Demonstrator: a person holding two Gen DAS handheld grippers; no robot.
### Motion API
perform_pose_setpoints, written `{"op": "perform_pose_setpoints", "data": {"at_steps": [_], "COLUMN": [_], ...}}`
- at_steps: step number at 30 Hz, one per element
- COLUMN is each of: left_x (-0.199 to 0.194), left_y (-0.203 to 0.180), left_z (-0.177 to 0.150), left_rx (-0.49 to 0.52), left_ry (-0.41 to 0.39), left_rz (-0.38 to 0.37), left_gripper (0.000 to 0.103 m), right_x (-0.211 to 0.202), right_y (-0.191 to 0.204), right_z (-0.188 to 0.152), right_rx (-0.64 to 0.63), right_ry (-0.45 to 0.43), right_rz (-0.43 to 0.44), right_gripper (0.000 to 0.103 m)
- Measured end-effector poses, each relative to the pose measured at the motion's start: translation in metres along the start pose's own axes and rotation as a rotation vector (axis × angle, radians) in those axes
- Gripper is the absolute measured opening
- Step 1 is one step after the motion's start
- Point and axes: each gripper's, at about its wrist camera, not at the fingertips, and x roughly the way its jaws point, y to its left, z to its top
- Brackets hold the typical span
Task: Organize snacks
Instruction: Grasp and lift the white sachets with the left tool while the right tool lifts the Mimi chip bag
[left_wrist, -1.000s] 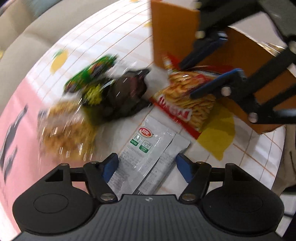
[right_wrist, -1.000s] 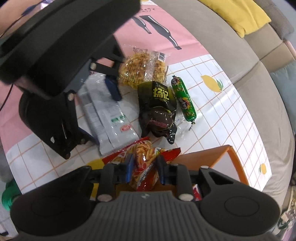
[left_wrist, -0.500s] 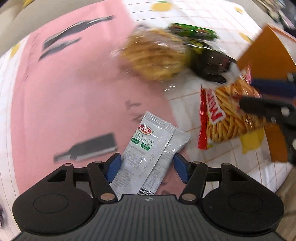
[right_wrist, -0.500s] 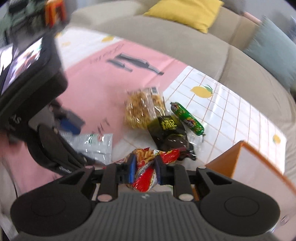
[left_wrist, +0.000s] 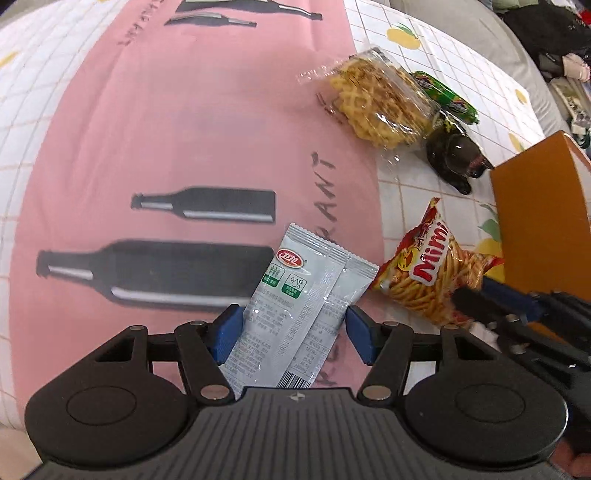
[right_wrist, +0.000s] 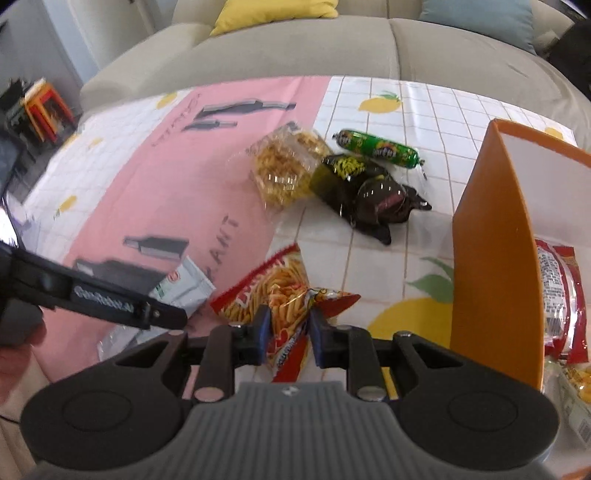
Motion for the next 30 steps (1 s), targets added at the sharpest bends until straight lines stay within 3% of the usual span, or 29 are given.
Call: {"op": "perform_pose_setpoints", "data": {"at_steps": [3, 9, 14, 17, 24, 30], "left_x": [0.007, 0.004, -0.003, 0.0, 0.013, 0.013], "left_y": [0.0, -0.004, -0.017, -0.023, -0.026, -0.029], "left_z": [-0.003, -0.004, -0.008, -0.015, -0.031, -0.039], "left_rx": [0.017, 0.17, 0.342, 0.403, 0.409, 0.425], "left_ry": [0.022, 0.025, 0.032, 0.058, 0.103, 0.078], "left_rz": [-0.037, -0.043, -0.02, 0.029, 0.098, 0.124], "left_gripper": [0.071, 0.079, 0.087, 0.087, 0.086, 0.087], "right_x": [0.002, 0.002, -0.007, -0.014, -0.008, 0.017], "right_y": [0.002, 0.012, 0.02, 0.023, 0.045, 0.04], "right_z": [-0.006, -0.007, -0.003, 0.002, 0.004, 0.01], "right_rx": [-0.033, -0.204, -0.391, -0.497, -0.762, -0.719], "right_ry": [0.056, 0.123, 0.105, 0.069, 0.031, 0.097], "right_rz": [-0.03, -0.059, -0.09, -0.072, -0.033, -0.008], "right_gripper": [0.023, 0.03, 0.062, 0.069, 0.076, 0.076]}}
